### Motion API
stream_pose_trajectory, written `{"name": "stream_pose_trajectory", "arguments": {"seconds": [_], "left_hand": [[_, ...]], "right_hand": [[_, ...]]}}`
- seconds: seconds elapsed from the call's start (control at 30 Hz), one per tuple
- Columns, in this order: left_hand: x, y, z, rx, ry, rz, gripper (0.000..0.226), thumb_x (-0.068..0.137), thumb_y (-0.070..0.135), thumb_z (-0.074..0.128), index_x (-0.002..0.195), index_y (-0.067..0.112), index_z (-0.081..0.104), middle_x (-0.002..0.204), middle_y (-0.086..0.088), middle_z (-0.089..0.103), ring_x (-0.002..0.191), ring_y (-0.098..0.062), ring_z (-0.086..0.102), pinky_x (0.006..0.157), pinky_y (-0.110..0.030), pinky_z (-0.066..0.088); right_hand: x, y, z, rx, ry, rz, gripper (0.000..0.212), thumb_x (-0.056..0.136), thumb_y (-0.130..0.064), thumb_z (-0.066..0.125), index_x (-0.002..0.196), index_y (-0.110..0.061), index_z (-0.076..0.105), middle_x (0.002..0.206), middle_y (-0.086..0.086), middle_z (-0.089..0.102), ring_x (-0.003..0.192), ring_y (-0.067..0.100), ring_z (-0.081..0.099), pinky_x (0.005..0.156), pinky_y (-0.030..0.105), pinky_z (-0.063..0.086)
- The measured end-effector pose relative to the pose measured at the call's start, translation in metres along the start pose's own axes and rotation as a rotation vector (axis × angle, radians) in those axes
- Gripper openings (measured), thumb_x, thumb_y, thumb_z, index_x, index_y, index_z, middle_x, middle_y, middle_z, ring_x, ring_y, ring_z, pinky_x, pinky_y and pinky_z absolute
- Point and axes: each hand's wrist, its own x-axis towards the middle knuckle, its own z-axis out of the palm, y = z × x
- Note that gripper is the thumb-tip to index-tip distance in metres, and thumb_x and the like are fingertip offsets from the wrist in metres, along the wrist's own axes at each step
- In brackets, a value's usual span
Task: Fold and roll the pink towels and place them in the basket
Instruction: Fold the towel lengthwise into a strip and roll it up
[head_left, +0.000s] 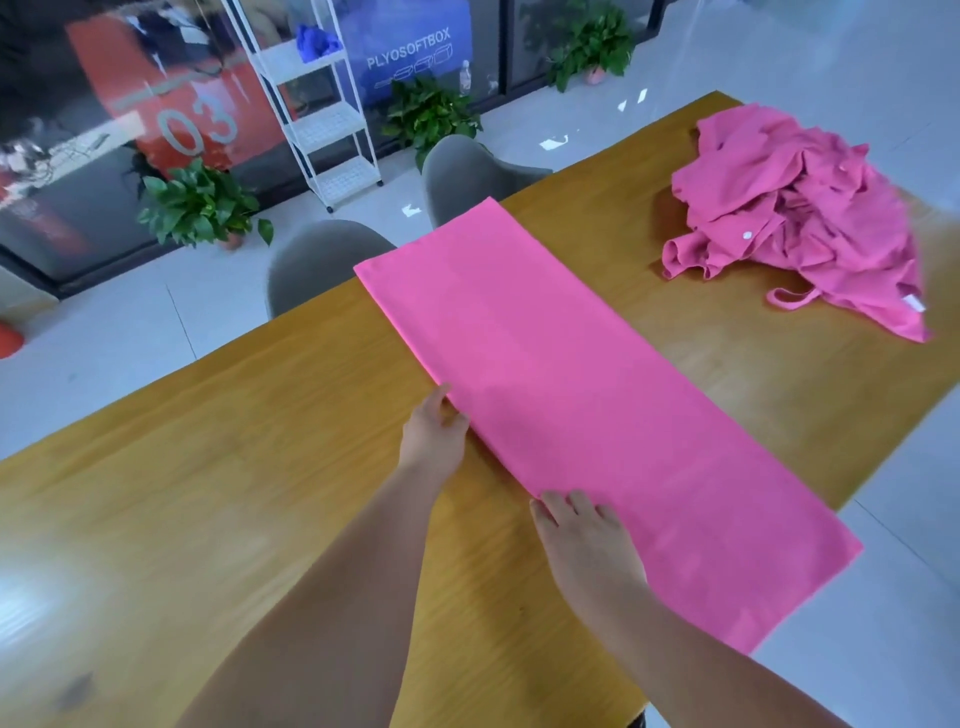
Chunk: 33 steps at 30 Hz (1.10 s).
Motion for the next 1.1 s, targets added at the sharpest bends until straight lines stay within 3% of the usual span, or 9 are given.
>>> {"name": "stream_pose_trajectory", "arguments": {"seconds": [0.07, 0.1, 0.27, 0.43, 0.63, 0.73, 0.8, 0.97, 1.1], "left_hand": [[0.008, 0.008, 0.003, -0.093, 0.018, -0.034, 0.058, 0.100, 0.026, 0.061, 0.156, 0.034, 0.047, 0.127, -0.008, 0.069, 0.085, -0.026, 0.068, 0.072, -0.035, 0.054], [0.011, 0.011, 0.006, -0.140, 0.017, -0.050, 0.058, 0.100, 0.022, 0.060, 0.156, 0.031, 0.048, 0.129, -0.006, 0.069, 0.084, -0.024, 0.067, 0.074, -0.034, 0.053], [0.016, 0.023, 0.007, -0.299, -0.081, -0.165, 0.057, 0.102, 0.014, 0.057, 0.158, 0.019, 0.047, 0.152, -0.001, 0.055, 0.134, -0.024, 0.053, 0.108, -0.038, 0.043], [0.008, -0.001, 0.001, -0.354, -0.102, -0.206, 0.065, 0.092, 0.020, 0.063, 0.155, 0.023, 0.051, 0.151, -0.001, 0.057, 0.138, -0.025, 0.053, 0.120, -0.048, 0.041], [-0.024, -0.020, -0.022, -0.399, -0.080, -0.255, 0.061, 0.093, 0.017, 0.063, 0.152, 0.021, 0.054, 0.140, -0.002, 0.064, 0.128, -0.025, 0.060, 0.115, -0.049, 0.047], [-0.047, 0.005, -0.033, -0.472, -0.068, -0.231, 0.037, 0.099, 0.003, 0.056, 0.131, 0.022, 0.064, 0.110, -0.001, 0.074, 0.097, -0.017, 0.068, 0.084, -0.031, 0.054], [-0.054, 0.021, -0.035, -0.507, -0.068, -0.209, 0.032, 0.102, -0.001, 0.052, 0.118, 0.024, 0.062, 0.099, 0.001, 0.073, 0.087, -0.012, 0.067, 0.075, -0.029, 0.052], [-0.058, 0.056, -0.028, -0.510, -0.086, -0.131, 0.035, 0.100, 0.000, 0.054, 0.130, 0.012, 0.068, 0.103, 0.000, 0.080, 0.096, -0.015, 0.073, 0.091, -0.037, 0.057], [-0.060, 0.089, -0.016, -0.599, -0.071, -0.111, 0.036, 0.102, -0.007, 0.048, 0.132, 0.006, 0.063, 0.116, -0.011, 0.074, 0.103, -0.022, 0.071, 0.100, -0.043, 0.055]], "right_hand": [[-0.002, 0.000, 0.000, 0.023, 0.006, 0.026, 0.066, 0.100, -0.011, 0.051, 0.163, -0.011, 0.030, 0.159, 0.004, 0.034, 0.137, 0.029, 0.042, 0.113, 0.046, 0.041], [-0.002, 0.001, -0.001, 0.039, 0.017, 0.042, 0.065, 0.099, -0.013, 0.054, 0.161, -0.011, 0.035, 0.157, 0.004, 0.038, 0.133, 0.028, 0.047, 0.109, 0.046, 0.046], [-0.004, 0.005, 0.003, 0.082, 0.074, 0.044, 0.068, 0.091, -0.024, 0.074, 0.153, -0.014, 0.049, 0.148, -0.001, 0.047, 0.113, 0.021, 0.058, 0.086, 0.039, 0.059], [-0.015, -0.003, -0.002, 0.082, 0.049, -0.010, 0.054, 0.091, -0.029, 0.073, 0.142, -0.015, 0.061, 0.134, -0.003, 0.054, 0.098, 0.019, 0.061, 0.068, 0.038, 0.061], [-0.035, -0.021, -0.021, 0.165, -0.007, -0.099, 0.048, 0.109, -0.036, 0.044, 0.153, -0.018, 0.043, 0.149, -0.005, 0.039, 0.118, 0.022, 0.056, 0.092, 0.043, 0.056], [-0.039, -0.018, -0.029, 0.192, 0.004, -0.091, 0.048, 0.109, -0.036, 0.044, 0.154, -0.020, 0.042, 0.148, -0.007, 0.040, 0.119, 0.021, 0.057, 0.095, 0.042, 0.055], [-0.041, -0.010, -0.034, 0.206, 0.028, -0.075, 0.047, 0.109, -0.037, 0.043, 0.153, -0.022, 0.043, 0.146, -0.008, 0.041, 0.119, 0.020, 0.059, 0.095, 0.042, 0.056], [-0.041, 0.022, -0.051, 0.272, 0.118, 0.000, 0.043, 0.110, -0.039, 0.040, 0.151, -0.028, 0.047, 0.143, -0.015, 0.043, 0.104, 0.018, 0.068, 0.089, 0.038, 0.057], [-0.038, 0.057, -0.063, 0.370, 0.190, 0.034, 0.044, 0.109, -0.037, 0.042, 0.152, -0.029, 0.049, 0.143, -0.016, 0.044, 0.106, 0.014, 0.068, 0.095, 0.035, 0.056]]}}
